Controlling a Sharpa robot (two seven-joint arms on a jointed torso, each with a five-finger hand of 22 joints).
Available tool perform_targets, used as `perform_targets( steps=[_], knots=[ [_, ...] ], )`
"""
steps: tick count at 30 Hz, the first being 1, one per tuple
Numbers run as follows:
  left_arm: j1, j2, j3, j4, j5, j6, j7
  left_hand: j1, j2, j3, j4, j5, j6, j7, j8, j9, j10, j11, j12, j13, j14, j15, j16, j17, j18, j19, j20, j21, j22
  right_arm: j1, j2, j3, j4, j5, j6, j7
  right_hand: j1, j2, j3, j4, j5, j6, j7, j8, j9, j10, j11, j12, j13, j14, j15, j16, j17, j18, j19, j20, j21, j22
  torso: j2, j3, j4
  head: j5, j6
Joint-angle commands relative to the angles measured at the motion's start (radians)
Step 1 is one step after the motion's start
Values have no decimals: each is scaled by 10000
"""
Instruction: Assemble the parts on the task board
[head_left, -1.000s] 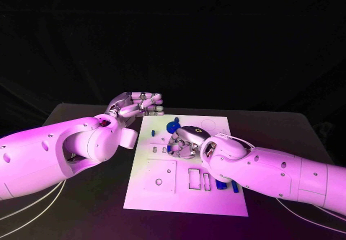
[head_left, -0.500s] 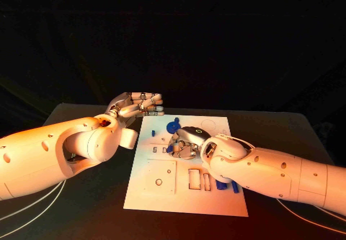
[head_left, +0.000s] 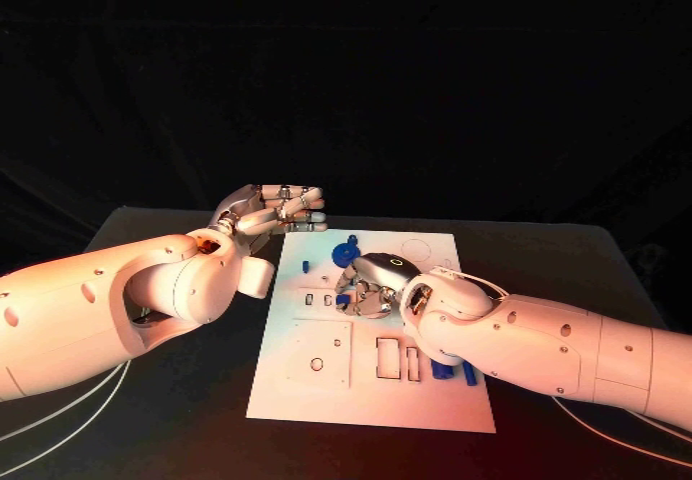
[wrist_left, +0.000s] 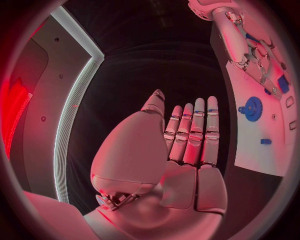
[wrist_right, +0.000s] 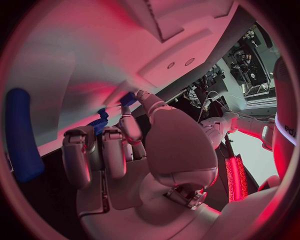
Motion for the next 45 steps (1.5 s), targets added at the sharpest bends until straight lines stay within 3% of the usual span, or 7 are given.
perform_targets(
  steps=[1, 8, 23, 45],
  knots=[
    [11, 6, 6, 25, 18, 164, 35, 61, 7, -19, -26, -55, -15, 61, -34, 5, -55, 22, -33, -3, -12, 3, -49, 17, 50, 62, 28, 34, -17, -15, 5, -9, 13, -109, -15, -2, 37, 183, 75, -17, -32, 158, -48, 116, 42, 134, -59, 93, 77, 866, 57, -48, 1905, -142, 1030, 75, 55, 2633, -3, 0, 1, 0, 3],
    [11, 2, 6, 24, 18, 158, 35, 61, 7, -23, -27, -55, -20, 65, -40, 5, -64, 25, -43, -5, -11, 4, -53, 18, 50, 62, 28, 33, -19, -15, -27, -8, 63, -108, -121, -30, 132, 278, 165, -62, -23, 315, -116, 216, 83, 236, -119, 196, 180, 877, 10, -29, 1944, -142, 1030, 45, 55, 2633, 0, 4, -3, -4, 24],
    [11, -46, 6, 41, 18, 170, 12, 64, 7, -26, -29, -54, -22, 65, -44, 4, -69, 27, -49, -6, -10, 5, -56, 20, 50, 63, 28, 34, -20, 23, -455, -4, 535, -549, -415, -209, -211, -250, -283, 25, -131, -211, 34, -7, -19, -179, 15, -214, -221, 862, 99, -59, 1896, -134, 1010, 86, 32, 2613, -12, -3, -10, -21, 10],
    [11, -82, 6, 60, 18, 198, -31, 69, 5, -32, -32, -55, -28, 68, -53, 3, -80, 30, -61, -8, -7, 7, -63, 22, 50, 64, 27, 33, -23, 24, -588, -6, 653, -674, -144, -301, -109, -228, -365, -6, -148, -182, 30, 43, -5, -148, 16, -157, -167, 866, 113, -52, 1915, -142, 1030, 112, 54, 2632, 1, -1, 9, -54, -14]
  ],
)
